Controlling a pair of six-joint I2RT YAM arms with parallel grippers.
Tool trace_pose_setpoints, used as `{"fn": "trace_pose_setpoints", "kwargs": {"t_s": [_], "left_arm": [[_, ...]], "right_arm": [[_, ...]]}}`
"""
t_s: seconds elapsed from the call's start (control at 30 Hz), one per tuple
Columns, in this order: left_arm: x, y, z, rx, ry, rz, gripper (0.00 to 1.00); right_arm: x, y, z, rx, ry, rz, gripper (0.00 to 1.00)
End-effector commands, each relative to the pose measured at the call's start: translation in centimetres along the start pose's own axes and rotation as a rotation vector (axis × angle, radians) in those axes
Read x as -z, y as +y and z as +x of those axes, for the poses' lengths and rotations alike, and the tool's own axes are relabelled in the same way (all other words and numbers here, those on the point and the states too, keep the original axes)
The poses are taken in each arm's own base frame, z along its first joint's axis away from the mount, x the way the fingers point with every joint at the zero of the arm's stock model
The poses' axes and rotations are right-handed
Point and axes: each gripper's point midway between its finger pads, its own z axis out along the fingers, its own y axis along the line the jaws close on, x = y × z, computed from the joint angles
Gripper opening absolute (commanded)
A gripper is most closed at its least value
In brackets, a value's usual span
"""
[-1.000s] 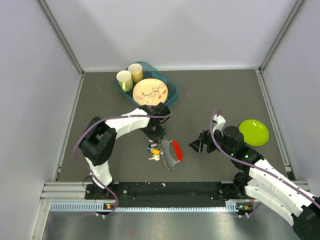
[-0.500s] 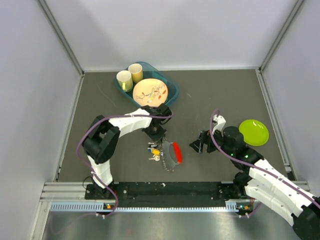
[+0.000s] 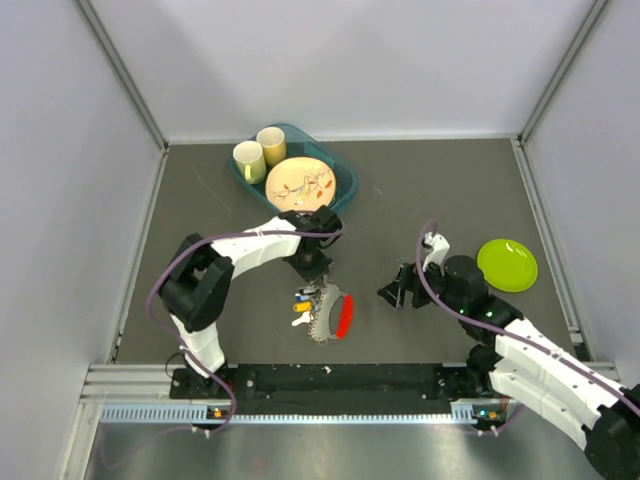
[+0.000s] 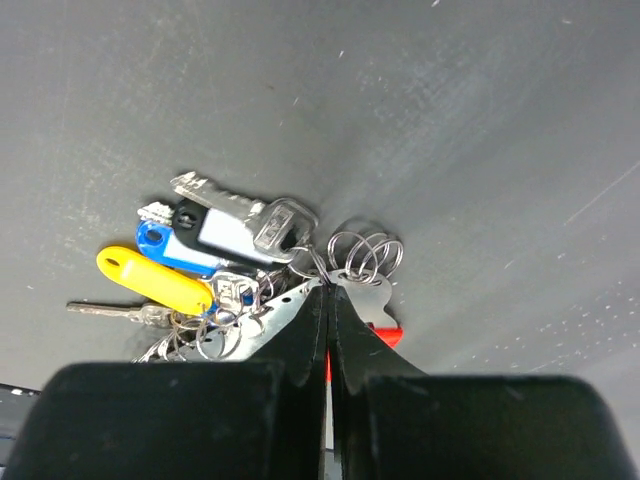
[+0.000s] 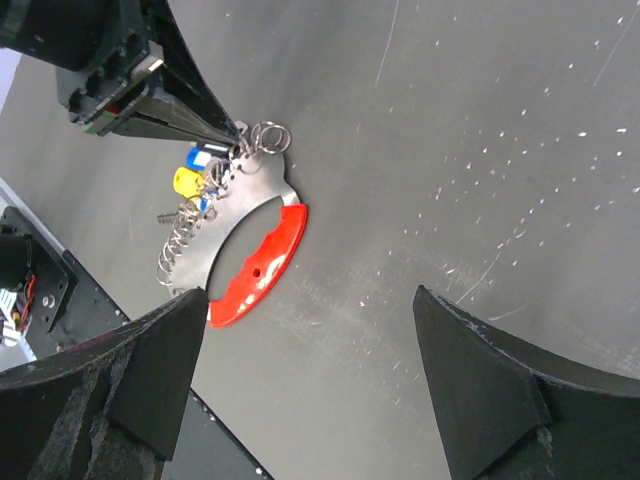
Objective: Remove the keys from the keyring
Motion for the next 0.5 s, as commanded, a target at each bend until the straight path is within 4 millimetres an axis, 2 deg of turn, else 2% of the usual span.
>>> {"fn": "trace_pose_setpoints", "kwargs": {"t_s": [0.0,0.17,0.27,0.33,0.37,0.47], "left_arm": [[2.2,-0.3,-0.8,0.008,-0.053,0.066,0.00],[3.0,-0.6,-0.9,-0.015,-0.060,0.134,0.00],[3.0,-0.3,-0.8,-0.016,-0.063,0.154,0.00],[3.1,-0.2,-0.8,-0.015,-0.062,0.171,0.00],[3.2,-0.3,-0.7,-0.018,-0.057,0.178,0.00],[3.6,-0.4,-0.6,-0.025,-0.055,0.204,0.00]], "right_arm": [[-0.8,1.0,-0.6,-0.028,-0.042,-0.072,0.85],[-2.3,2.6,0.4,-0.112,-0.036,-0.211,0.87],[-3.3,2.4,1.1,-0.128,0.000,-0.211,0.88],[-3.7,2.6,0.7,-0.120,-0.012,-0.227,0.88],[-4.2,2.5,1.3,-0.129,0.014,-0.235,0.88],[-4.9,3.2,0.8,-0.122,0.013,-0.283,0.88]]}}
